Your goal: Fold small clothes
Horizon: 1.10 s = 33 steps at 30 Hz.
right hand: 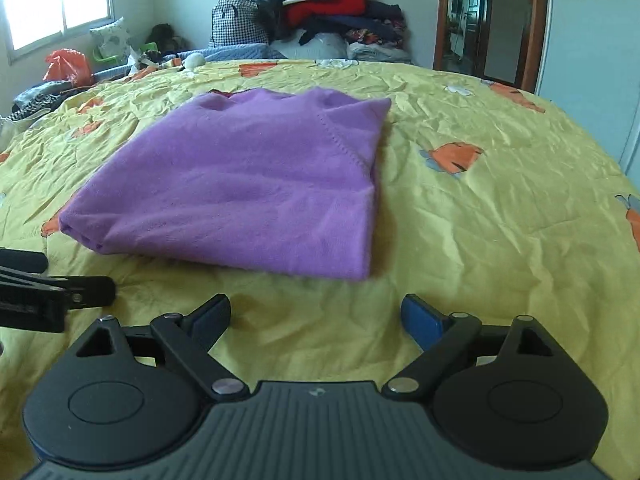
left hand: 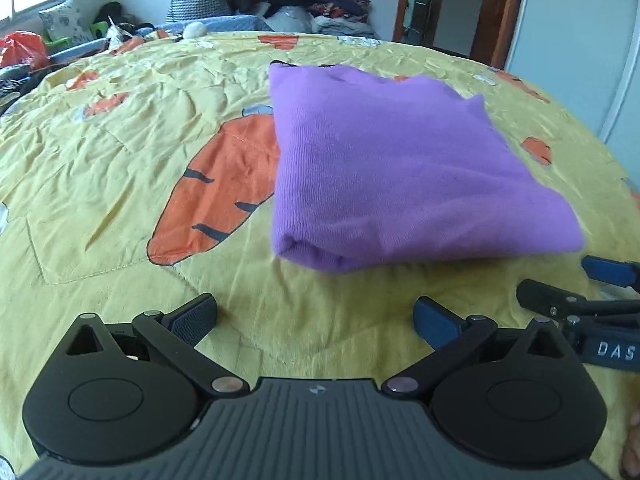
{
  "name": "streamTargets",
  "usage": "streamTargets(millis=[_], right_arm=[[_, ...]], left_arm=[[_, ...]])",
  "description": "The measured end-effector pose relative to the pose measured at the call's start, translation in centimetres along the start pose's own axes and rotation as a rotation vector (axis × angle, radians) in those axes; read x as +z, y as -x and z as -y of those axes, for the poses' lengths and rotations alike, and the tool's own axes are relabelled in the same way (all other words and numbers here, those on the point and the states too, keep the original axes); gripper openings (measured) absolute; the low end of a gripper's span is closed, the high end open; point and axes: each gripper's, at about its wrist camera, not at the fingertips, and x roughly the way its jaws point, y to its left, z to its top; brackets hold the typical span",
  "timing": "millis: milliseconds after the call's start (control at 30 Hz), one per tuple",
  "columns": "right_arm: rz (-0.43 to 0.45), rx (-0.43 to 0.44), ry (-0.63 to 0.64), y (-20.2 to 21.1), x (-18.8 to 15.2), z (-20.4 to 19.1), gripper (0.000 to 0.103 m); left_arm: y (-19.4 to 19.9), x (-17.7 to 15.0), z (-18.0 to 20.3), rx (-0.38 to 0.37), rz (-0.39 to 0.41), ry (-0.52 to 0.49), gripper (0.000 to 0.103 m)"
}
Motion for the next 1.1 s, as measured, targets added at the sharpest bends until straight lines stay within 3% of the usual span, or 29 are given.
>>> streamTargets(millis=[233,500,800,1100], right_arm=[[-0.009,-0.008,0.007,-0.5,-0.2,-0.4,0.103],[-0.004,-0.030,-0.005,-0.7,-0.2,-0.6,0.103],[-0.006,-0.054,-0.019,-0.5,-0.3,-0.5,0.103],[-0.006,-0.060,-0.025,-0.5,-0.3,-0.7,0.103]], left_arm=[[-0.3,-0.2,0.6,0.035,0.007,-0.021,0.103],[-0.4,-0.2,0.6,0.034,0.035,-0.002,0.103],[-0.9,0.9,1.0,0.052,-0.034,0.005,0.103],[-1.1,1.0,1.2,0.058,-0.044,0.003,0.103]])
